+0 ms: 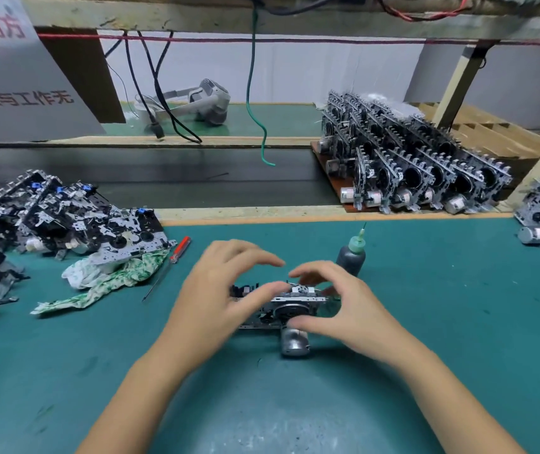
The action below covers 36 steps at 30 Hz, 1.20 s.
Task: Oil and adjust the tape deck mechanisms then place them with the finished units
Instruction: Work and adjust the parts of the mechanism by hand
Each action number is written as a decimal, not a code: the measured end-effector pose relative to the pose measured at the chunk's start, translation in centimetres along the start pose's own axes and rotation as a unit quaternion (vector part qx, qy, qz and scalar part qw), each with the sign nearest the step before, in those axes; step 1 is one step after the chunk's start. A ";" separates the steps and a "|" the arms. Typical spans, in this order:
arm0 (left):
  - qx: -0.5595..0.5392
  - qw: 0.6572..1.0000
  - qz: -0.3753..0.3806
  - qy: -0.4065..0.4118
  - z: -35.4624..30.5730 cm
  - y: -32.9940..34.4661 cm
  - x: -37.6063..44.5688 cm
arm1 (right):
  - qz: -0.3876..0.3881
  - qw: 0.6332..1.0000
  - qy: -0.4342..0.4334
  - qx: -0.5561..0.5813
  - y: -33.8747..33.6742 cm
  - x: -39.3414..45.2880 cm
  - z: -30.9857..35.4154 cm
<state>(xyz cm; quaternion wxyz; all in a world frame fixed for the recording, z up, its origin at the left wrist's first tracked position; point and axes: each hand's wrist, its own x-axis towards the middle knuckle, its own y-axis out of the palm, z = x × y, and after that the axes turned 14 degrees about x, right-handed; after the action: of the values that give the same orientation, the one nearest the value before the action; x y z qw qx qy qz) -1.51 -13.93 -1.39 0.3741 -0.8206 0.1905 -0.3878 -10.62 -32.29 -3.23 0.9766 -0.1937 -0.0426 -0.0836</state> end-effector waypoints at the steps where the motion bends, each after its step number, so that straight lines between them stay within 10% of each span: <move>1: -0.032 0.999 0.015 0.014 -0.3 0.4 0.4 | -0.003 1.000 -0.009 0.025 0.3 0.2 0.0; 36: -0.107 0.993 -0.051 0.006 -0.2 2.4 -0.5 | -0.036 0.988 -0.038 0.144 1.3 0.1 -1.4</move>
<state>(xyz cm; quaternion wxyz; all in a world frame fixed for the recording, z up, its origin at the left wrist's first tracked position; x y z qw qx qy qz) -2.05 -15.32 -3.37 0.2626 -0.8624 0.1907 -0.3885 -10.23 -31.69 -4.98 0.9883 -0.0524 -0.0984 -0.1041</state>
